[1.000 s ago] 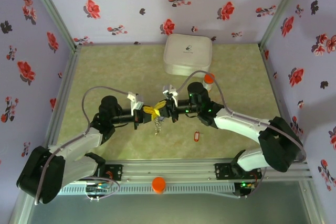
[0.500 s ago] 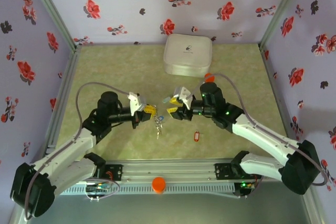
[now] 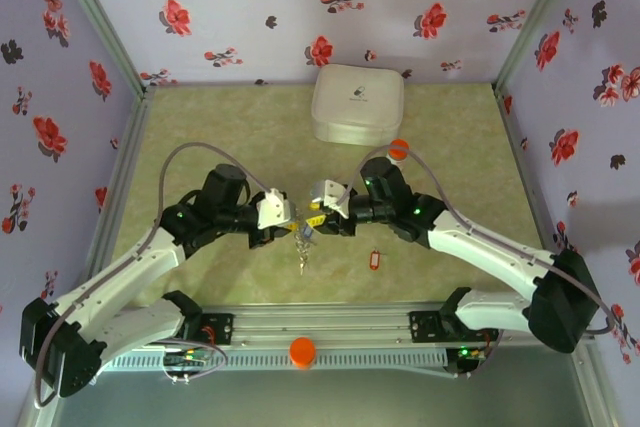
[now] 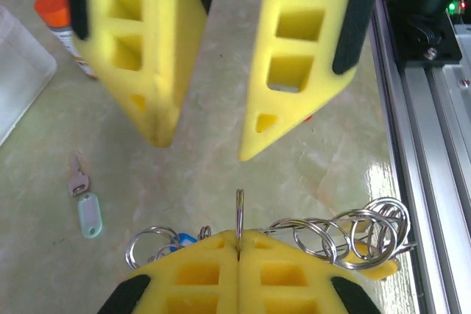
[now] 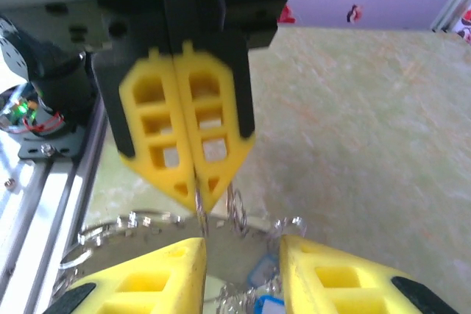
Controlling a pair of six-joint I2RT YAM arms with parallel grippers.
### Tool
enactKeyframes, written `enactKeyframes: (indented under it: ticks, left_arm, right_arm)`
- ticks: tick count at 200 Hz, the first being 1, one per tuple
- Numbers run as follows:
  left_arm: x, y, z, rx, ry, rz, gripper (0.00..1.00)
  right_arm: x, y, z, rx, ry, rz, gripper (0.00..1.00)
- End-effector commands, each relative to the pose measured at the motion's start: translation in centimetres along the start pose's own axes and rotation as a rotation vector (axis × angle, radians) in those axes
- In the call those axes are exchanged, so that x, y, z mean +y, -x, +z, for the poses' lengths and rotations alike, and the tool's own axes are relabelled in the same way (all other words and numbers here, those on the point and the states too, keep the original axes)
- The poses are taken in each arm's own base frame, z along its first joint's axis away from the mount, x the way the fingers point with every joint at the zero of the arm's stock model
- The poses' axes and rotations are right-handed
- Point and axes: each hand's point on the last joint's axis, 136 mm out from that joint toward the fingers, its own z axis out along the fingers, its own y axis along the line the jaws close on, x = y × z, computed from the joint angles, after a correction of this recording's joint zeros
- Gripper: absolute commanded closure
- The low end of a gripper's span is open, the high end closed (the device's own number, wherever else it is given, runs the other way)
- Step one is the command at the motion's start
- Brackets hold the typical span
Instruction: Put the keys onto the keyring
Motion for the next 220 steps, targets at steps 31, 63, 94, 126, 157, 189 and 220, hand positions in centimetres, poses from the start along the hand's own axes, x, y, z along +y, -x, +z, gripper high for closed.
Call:
enactKeyframes:
  ticks: [31, 63, 94, 126, 157, 189, 220]
  left_arm:
    - [-0.2, 1.8, -0.4, -0.016, -0.006, 0.084, 1.00]
    - [-0.2, 1.4, -0.3, -0.002, 0.004, 0.079, 1.00]
    - [-0.2, 0.9, -0.1, 0.016, 0.014, 0.077, 1.00]
    - [0.0, 0.8, 0.0, 0.018, 0.025, 0.080, 1.00]
    - [0.0, 0.9, 0.2, 0.016, 0.026, 0.079, 1.00]
    - [-0.2, 1.0, 0.1, 0.017, 0.021, 0.079, 1.00]
    - [-0.4, 0.8, 0.2, 0.026, 0.014, 0.077, 1.00]
  right_arm:
    - [1.8, 0.4, 1.1, -0.085, 0.112, 0.042, 0.70]
    - [2.5, -0.4, 1.3, -0.068, 0.155, 0.063, 0.71]
    - [2.2, -0.7, 0.5, -0.067, 0.108, 0.042, 0.71]
    - [2.6, -0.9, 0.3, -0.059, 0.123, 0.053, 0.72]
    - [2.5, -0.4, 1.2, -0.084, 0.129, 0.054, 0.74]
    - [2.2, -0.6, 1.9, -0.080, 0.121, 0.056, 0.79]
    - [2.1, -0.7, 2.2, -0.076, 0.118, 0.053, 0.90]
